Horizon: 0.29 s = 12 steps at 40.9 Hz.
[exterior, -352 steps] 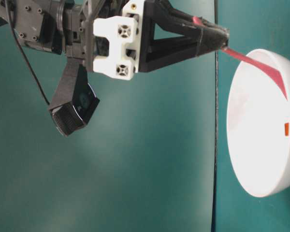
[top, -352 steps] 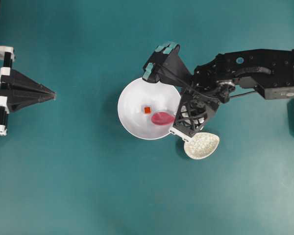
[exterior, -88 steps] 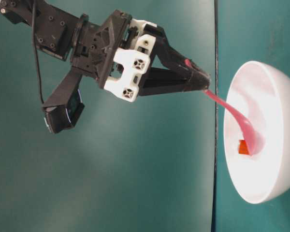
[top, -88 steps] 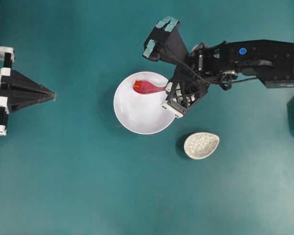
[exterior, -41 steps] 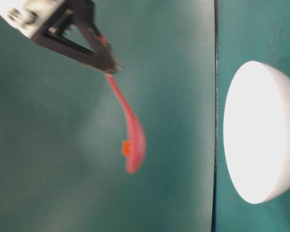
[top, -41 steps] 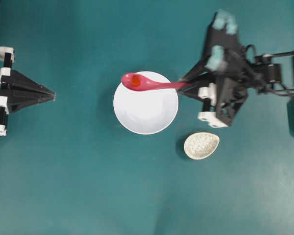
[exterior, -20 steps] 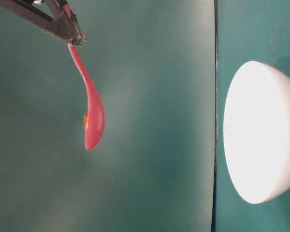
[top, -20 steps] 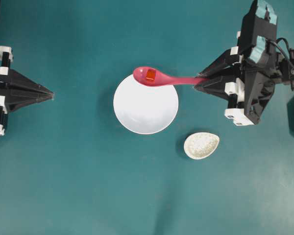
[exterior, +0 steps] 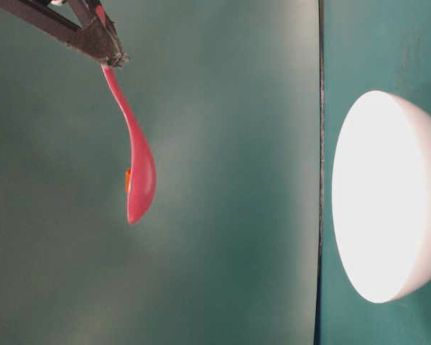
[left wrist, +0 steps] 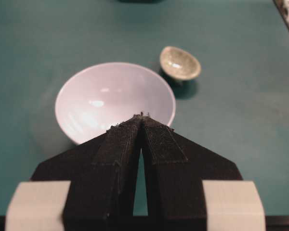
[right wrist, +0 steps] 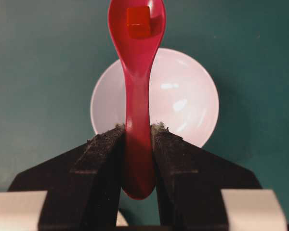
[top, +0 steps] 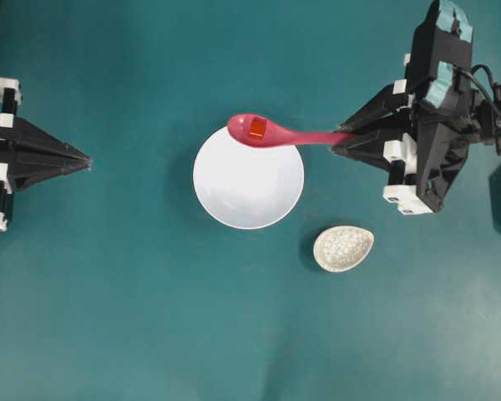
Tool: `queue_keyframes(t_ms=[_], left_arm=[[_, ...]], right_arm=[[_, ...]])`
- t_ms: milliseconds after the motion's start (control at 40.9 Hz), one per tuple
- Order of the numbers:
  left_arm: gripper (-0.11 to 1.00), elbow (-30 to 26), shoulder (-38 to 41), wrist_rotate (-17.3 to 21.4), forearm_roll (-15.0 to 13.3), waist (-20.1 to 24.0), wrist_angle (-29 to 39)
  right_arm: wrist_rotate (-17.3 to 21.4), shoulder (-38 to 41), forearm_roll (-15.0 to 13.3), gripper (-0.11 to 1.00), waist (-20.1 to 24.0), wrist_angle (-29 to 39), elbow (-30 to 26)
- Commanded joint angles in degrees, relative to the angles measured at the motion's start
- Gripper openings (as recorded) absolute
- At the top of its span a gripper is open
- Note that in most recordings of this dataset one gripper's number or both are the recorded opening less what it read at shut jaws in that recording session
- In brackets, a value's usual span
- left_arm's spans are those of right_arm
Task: Grip the spoon and scoop the red block from the bowl with right arm.
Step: 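Raise the spoon carrying the red cube up out of the bowl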
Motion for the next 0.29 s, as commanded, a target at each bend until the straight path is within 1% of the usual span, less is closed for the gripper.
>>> queue_keyframes(t_ms=[0, 269], left_arm=[[0.00, -1.93, 0.00, 0.18, 0.09, 0.09, -0.26], [0.00, -2.02, -0.35, 0.18, 0.18, 0.09, 0.26]], right_arm=[[0.18, -0.79, -0.26, 0.25, 0.18, -0.18, -0.70], [0.18, -0.35, 0.00, 0.25, 0.35, -0.18, -0.79]])
